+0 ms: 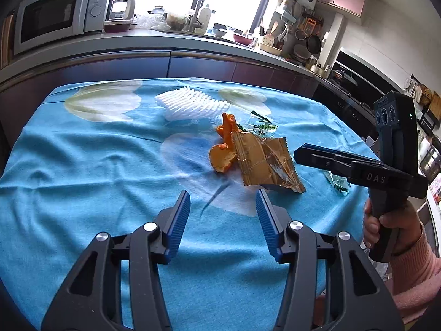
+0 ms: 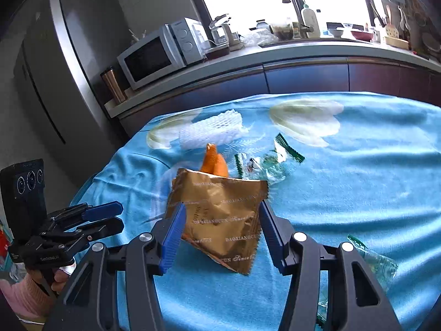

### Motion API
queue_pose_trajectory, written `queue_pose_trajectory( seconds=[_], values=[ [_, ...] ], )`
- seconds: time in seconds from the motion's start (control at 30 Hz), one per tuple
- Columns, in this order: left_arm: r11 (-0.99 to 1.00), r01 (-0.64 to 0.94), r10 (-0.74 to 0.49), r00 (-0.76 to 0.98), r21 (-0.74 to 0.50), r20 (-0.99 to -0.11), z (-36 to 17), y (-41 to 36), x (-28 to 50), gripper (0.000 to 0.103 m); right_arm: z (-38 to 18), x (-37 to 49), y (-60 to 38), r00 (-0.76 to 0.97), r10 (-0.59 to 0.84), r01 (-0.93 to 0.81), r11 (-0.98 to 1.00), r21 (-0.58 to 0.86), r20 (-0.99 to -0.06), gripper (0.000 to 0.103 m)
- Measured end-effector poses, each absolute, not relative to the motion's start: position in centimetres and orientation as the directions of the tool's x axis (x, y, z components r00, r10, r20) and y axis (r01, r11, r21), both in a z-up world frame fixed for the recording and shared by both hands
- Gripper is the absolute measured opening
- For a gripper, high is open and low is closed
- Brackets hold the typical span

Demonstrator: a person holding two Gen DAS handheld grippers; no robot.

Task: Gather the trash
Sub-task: 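Withdraw both open tools from the bin toward the table, then grasp the orange peel with the left tool while the right tool grasps the gold wrapper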

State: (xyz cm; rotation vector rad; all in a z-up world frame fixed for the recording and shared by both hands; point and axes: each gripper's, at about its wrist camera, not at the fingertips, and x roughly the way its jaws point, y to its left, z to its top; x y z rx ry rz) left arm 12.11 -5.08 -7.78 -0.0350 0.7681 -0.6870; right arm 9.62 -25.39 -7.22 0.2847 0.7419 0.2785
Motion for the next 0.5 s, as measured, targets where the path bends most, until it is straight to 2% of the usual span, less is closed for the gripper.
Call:
queue_pose_trajectory(
  seconds=[0.13,0.3,0.33,0.37,0.4,0.43,0.5],
  values=[
    [0.786,0.557,-0.58,0.511,-0.269,-0.635,-7.7,-5.9,13.4,0.049,-8.7,10.4,-26.1,0.668,0.371,-0.124,0.91,0.395,-0.645,0.066],
    [0.8,0.54,-0.561,0.52,-0.261,-0.644,-7.6,-5.9,14.6,0.049,-9.8,11.6,-25.9,0.627,0.433,-0.144,0.881,0.45,-0.647,0.063],
    [0.803,0.536,-0.558,0.52,-0.261,-0.646,-7.7,-5.9,14.9,0.049,-9.8,11.6,-25.9,0.625,0.442,-0.149,0.877,0.457,-0.644,0.05],
    [0.805,0.532,-0.554,0.519,-0.262,-0.65,-7.8,-5.9,15.2,0.049,-9.8,11.7,-26.0,0.616,0.456,-0.157,0.87,0.468,-0.642,0.032],
    [0.807,0.529,-0.552,0.518,-0.262,-0.654,-7.8,-5.9,15.5,0.049,-10.0,11.7,-26.1,0.61,0.466,-0.155,0.864,0.479,-0.641,0.022],
    [0.807,0.529,-0.551,0.516,-0.263,-0.656,-7.9,-5.9,15.7,0.049,-10.2,11.7,-26.2,0.605,0.474,-0.155,0.858,0.49,-0.64,0.009],
    [0.809,0.528,-0.545,0.513,-0.257,-0.663,-8.0,-6.1,16.3,0.049,-9.9,11.3,-26.4,0.613,0.493,-0.172,0.846,0.505,-0.617,0.008]
  ],
)
